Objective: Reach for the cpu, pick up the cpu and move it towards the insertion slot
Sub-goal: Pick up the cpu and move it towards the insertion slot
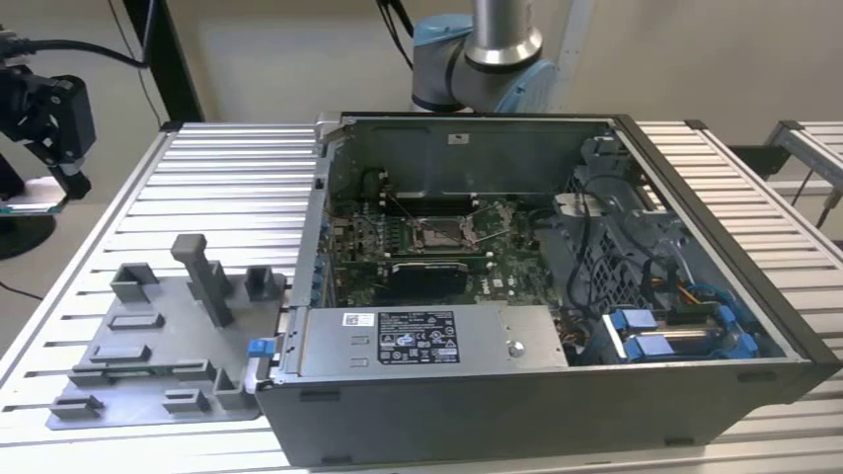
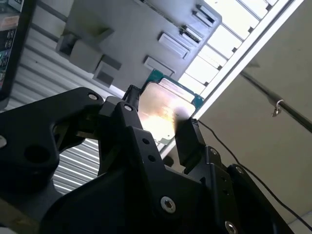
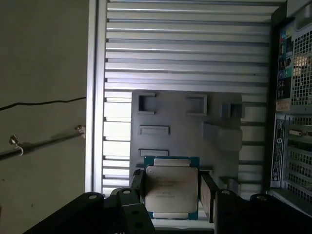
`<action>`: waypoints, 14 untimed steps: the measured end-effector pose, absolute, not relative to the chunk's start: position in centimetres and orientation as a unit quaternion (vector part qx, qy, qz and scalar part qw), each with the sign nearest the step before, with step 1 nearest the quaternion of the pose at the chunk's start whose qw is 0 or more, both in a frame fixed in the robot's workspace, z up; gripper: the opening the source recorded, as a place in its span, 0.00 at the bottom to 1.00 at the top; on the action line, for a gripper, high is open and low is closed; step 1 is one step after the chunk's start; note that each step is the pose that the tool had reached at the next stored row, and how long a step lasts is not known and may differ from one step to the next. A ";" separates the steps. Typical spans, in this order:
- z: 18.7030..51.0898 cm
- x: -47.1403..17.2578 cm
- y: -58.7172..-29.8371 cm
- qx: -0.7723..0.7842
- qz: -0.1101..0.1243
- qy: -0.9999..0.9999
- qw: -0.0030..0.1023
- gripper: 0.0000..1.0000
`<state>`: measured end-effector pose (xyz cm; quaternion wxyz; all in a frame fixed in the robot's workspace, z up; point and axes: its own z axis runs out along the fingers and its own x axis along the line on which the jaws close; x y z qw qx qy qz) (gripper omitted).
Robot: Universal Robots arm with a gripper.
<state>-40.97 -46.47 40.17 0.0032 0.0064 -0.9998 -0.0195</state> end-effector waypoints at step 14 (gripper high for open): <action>40.2 -40.4 -46.5 0.006 -0.019 -1.000 0.003 0.00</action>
